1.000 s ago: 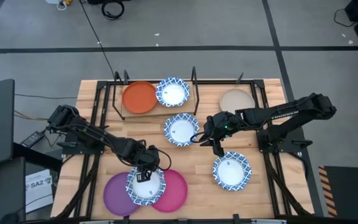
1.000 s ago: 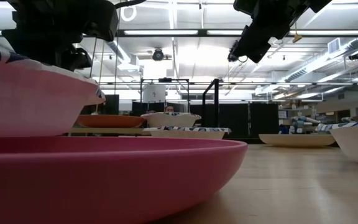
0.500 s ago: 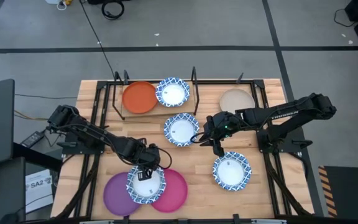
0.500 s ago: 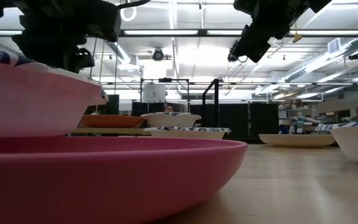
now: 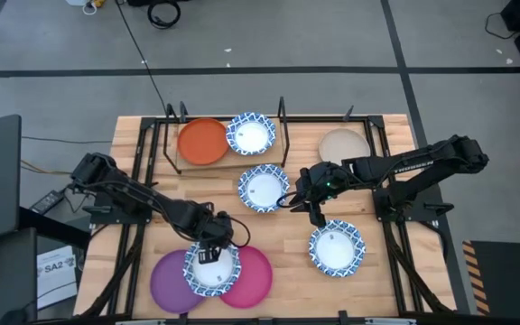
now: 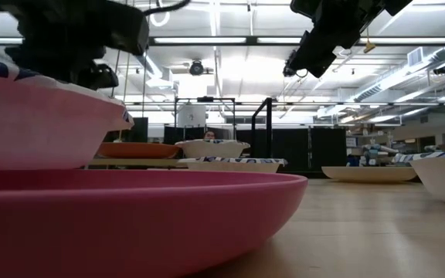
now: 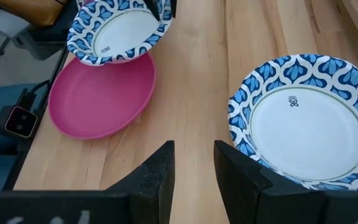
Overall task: Place and stack plates onto a shelf
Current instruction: Stack the white bowl on top of the white bowl on the shelf
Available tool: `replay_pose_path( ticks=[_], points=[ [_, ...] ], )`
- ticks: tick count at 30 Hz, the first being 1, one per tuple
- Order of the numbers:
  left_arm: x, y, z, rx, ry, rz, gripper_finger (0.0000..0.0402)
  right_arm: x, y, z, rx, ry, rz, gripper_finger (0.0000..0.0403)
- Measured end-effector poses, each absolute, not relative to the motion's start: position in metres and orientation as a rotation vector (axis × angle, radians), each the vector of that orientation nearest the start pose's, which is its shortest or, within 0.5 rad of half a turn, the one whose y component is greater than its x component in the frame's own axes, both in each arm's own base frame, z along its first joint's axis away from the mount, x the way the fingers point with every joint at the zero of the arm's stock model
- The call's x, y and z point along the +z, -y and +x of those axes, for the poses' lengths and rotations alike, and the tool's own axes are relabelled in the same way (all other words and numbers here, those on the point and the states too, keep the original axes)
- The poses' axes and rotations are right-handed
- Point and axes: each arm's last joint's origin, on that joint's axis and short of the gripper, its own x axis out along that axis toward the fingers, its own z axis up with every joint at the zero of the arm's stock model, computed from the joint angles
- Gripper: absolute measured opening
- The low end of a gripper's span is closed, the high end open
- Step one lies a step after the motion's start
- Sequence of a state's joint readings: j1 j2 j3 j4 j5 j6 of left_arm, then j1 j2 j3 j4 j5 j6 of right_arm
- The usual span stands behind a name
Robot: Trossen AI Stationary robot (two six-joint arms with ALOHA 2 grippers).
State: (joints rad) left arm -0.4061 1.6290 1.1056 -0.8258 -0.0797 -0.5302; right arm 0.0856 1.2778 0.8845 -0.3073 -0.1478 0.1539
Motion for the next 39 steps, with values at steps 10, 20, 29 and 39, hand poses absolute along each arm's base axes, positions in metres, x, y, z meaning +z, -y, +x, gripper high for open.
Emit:
replay_pose_path(
  ticks=[10,20,29,39],
  points=[
    [0.191,0.117,0.279,0.075,-1.37,-0.101,0.0116,0.256,-0.027,0.265,0.17,-0.717,0.169,0.0117],
    [0.192,0.116,0.28,0.072,-1.369,-0.106,0.0046,0.256,-0.027,0.266,0.17,-0.711,0.169,0.0117],
    [0.195,0.116,0.279,0.064,-1.364,-0.114,0.0023,0.256,-0.027,0.266,0.171,-0.711,0.169,0.0117],
    [0.214,0.113,0.272,0.04,-1.308,-0.14,0.0021,0.257,-0.027,0.266,0.171,-0.703,0.169,0.0117]
  ],
)
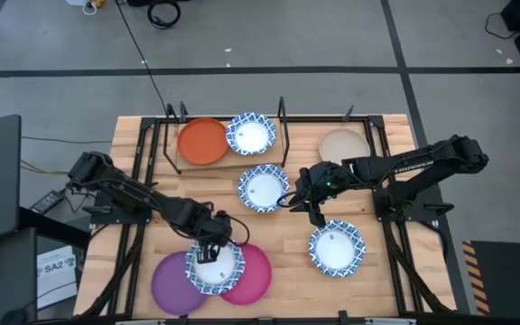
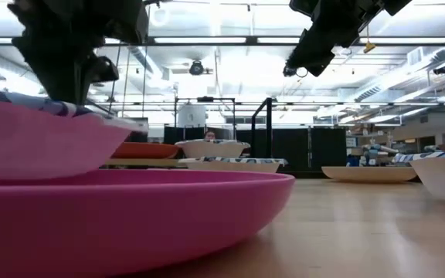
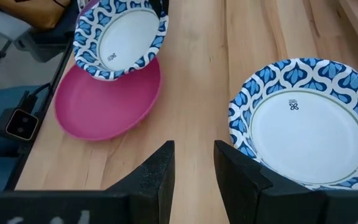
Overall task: Place and stack plates onto a shelf
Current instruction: Stack the white bowl on top of the white bowl on the shelf
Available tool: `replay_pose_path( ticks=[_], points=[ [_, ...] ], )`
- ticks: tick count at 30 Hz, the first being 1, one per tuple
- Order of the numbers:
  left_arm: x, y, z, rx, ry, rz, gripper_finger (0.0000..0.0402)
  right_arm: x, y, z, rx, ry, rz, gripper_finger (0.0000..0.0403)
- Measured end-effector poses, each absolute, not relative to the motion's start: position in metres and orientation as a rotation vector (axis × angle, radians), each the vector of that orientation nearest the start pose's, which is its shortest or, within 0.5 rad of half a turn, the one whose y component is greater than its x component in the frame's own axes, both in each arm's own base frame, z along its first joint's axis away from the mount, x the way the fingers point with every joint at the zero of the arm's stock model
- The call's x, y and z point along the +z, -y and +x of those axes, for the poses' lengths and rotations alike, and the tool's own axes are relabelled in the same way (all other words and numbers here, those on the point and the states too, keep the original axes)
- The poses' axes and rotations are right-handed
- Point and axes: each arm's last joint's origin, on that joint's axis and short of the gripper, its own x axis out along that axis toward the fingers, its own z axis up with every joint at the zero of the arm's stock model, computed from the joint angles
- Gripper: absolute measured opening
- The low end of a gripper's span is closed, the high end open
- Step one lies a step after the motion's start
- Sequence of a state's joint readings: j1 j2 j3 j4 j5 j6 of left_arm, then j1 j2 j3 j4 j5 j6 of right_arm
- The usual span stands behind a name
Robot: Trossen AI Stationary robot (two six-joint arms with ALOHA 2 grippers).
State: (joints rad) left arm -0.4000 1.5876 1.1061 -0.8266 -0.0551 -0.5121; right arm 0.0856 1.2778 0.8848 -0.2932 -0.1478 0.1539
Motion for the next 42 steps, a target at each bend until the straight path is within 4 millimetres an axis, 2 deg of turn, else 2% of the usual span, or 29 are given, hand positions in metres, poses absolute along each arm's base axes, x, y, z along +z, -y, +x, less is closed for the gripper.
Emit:
replay_pose_path(
  ticks=[8,16,23,34,42],
  points=[
    [0.242,0.101,0.263,0.033,-1.209,-0.197,0.002,0.257,-0.027,0.267,0.172,-0.698,0.171,0.0117],
    [0.269,0.067,0.257,0.095,-1.094,-0.288,0.002,0.257,-0.027,0.267,0.173,-0.695,0.172,0.0117],
    [0.288,0.021,0.252,0.223,-0.992,-0.39,0.002,0.257,-0.027,0.267,0.173,-0.696,0.173,0.0117],
    [0.298,-0.063,0.247,0.409,-0.861,-0.357,0.002,0.258,-0.027,0.267,0.174,-0.693,0.172,0.0117],
    [0.31,-0.125,0.237,0.599,-0.643,-0.386,0.002,0.258,-0.027,0.267,0.176,-0.688,0.17,0.0117]
  ],
)
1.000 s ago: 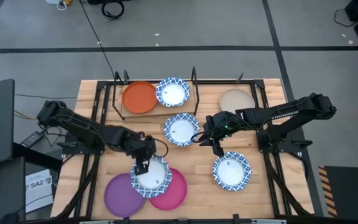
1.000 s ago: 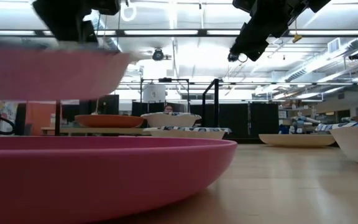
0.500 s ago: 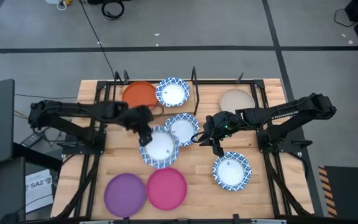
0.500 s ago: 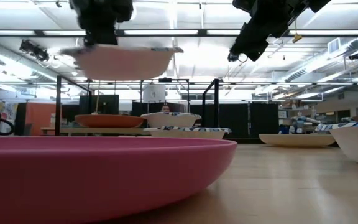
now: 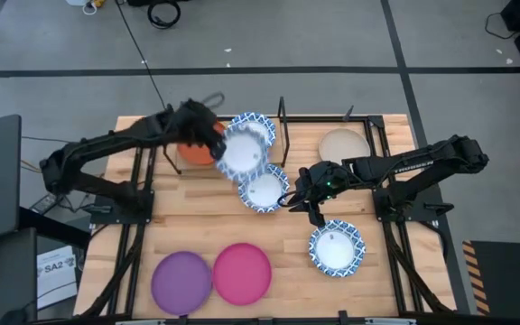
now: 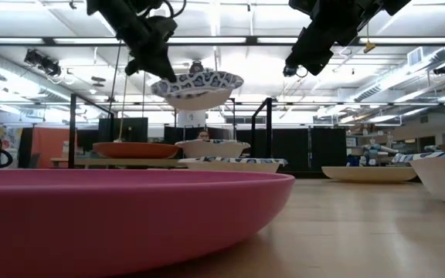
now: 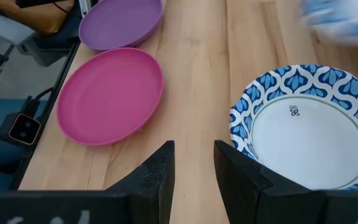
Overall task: Place and stack plates onto a shelf
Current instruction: Stack the white bowl on top of the white bowl on the shelf
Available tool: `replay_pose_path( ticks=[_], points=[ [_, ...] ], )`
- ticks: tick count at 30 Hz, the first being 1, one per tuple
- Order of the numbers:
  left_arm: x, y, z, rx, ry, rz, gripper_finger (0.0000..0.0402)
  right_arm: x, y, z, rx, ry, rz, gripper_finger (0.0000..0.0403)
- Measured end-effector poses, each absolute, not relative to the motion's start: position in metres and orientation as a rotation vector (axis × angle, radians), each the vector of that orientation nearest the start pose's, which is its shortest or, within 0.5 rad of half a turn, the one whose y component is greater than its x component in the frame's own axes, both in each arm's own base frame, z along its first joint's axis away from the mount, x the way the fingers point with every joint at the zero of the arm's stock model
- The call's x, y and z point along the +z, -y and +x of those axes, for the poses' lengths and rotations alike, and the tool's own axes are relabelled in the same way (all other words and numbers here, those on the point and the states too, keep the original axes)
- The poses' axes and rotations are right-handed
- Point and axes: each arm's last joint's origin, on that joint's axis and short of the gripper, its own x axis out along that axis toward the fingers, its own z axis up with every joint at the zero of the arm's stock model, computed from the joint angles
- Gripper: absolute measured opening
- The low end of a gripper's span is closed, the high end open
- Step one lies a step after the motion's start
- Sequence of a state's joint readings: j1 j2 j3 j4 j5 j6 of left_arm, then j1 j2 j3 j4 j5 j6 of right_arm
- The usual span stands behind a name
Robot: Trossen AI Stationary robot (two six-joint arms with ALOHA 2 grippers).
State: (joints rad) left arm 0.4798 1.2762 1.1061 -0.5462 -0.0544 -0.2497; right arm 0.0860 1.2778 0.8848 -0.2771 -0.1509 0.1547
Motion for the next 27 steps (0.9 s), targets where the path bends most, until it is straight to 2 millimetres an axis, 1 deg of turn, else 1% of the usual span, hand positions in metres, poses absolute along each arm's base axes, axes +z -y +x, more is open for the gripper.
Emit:
replay_pose_path(
  ticks=[4,8,12,15,20,27],
  points=[
    [0.315,-0.153,0.231,0.689,-0.53,-0.397,0.002,0.258,-0.027,0.267,0.175,-0.688,0.17,0.0117],
    [0.321,-0.176,0.225,0.756,-0.429,-0.398,0.002,0.258,-0.027,0.267,0.175,-0.688,0.17,0.0117],
    [0.314,-0.194,0.223,0.786,-0.39,-0.468,0.002,0.258,-0.027,0.267,0.175,-0.687,0.169,0.0117],
    [0.303,-0.205,0.227,0.795,-0.4,-0.512,0.002,0.258,-0.027,0.267,0.175,-0.687,0.169,0.0117],
    [0.281,-0.217,0.24,0.79,-0.429,-0.576,0.002,0.258,-0.027,0.267,0.174,-0.685,0.169,0.0117],
    [0.251,-0.227,0.253,0.782,-0.51,-0.663,0.002,0.259,-0.027,0.268,0.174,-0.679,0.168,0.0117]
  ],
)
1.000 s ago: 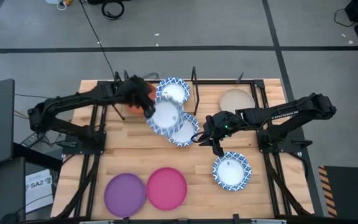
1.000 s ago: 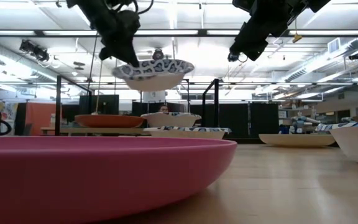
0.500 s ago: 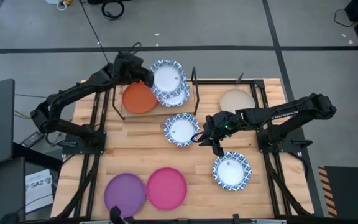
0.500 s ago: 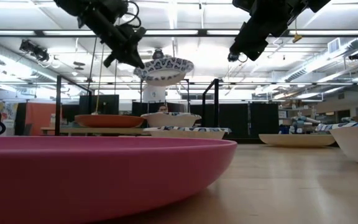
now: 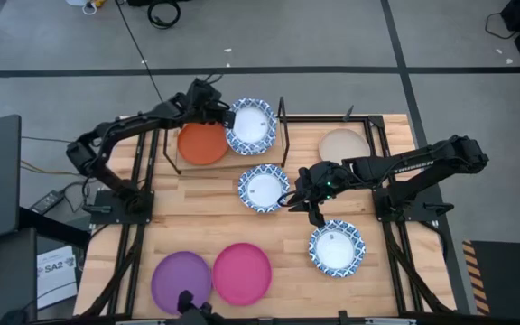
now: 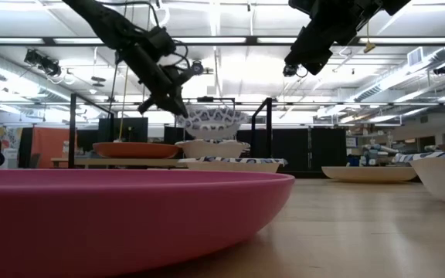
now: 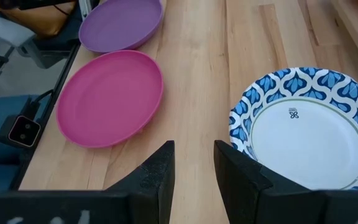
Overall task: Place and stack plates onto a shelf
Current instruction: Stack the white bowl on top of the white bowl on the shelf
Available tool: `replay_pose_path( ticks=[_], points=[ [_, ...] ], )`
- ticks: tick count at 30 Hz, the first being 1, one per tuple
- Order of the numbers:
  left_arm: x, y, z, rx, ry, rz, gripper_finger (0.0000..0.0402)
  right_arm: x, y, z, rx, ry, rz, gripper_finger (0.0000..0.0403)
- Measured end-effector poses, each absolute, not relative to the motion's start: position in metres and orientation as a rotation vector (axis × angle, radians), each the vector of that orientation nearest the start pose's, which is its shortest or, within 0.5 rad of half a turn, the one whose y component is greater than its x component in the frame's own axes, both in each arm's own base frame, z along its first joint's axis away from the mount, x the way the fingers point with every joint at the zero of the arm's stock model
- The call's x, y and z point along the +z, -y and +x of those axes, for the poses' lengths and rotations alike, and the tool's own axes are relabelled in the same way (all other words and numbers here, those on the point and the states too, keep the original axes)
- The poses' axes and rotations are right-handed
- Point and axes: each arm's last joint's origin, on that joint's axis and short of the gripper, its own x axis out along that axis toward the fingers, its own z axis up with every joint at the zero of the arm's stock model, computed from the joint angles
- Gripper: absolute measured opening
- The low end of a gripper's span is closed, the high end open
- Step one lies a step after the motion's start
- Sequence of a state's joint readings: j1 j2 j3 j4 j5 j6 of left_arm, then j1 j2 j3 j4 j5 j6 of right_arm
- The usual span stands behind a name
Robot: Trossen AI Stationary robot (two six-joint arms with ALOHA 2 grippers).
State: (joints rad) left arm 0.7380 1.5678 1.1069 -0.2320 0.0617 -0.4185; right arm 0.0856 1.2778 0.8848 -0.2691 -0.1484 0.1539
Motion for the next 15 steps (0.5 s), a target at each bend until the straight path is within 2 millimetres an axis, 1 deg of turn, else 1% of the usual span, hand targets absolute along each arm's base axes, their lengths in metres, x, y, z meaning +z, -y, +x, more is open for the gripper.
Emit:
replay_pose_path(
  ticks=[7,15],
  points=[
    [0.234,-0.232,0.258,0.79,-0.549,-0.698,0.002,0.259,-0.027,0.268,0.174,-0.679,0.168,0.0117],
    [0.233,-0.234,0.26,0.79,-0.529,-0.696,0.002,0.259,-0.027,0.268,0.181,-0.677,0.144,0.0117]
  ],
)
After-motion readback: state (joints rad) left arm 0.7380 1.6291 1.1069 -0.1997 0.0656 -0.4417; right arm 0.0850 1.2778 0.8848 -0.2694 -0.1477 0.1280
